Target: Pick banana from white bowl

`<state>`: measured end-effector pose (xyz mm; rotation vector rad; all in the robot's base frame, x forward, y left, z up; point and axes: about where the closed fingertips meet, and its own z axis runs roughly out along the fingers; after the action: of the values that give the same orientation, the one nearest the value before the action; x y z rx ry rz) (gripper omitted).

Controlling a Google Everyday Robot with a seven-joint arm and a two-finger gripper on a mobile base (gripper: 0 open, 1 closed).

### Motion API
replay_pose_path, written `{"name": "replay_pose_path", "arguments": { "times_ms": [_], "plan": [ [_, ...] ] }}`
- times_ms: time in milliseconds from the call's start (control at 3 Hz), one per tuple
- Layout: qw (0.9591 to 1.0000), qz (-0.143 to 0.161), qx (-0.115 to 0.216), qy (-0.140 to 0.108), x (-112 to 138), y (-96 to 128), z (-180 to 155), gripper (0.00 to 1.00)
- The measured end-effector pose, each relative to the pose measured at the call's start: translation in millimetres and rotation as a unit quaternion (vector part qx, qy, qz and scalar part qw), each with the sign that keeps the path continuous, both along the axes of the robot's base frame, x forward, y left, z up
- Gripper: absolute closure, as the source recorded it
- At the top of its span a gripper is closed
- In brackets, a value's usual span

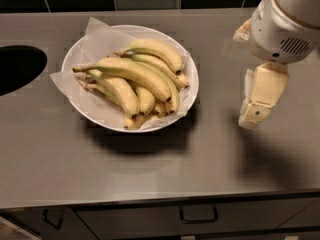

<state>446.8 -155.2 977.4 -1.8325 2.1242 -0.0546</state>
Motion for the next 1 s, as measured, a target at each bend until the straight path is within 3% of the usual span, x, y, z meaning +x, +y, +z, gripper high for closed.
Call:
{"name": "replay_pose_path", "arguments": {
  "times_ms": [333,667,1000],
  "plan": [
    [0.9997,-0.009,0.012,0.017,3,16,-5,0.00],
    [0.9985,-0.016,0.030,0.044,9,52,-13,0.00],
    [0.9968,-0.029,0.060,0.044,15,87,-12,0.00]
  ]
}}
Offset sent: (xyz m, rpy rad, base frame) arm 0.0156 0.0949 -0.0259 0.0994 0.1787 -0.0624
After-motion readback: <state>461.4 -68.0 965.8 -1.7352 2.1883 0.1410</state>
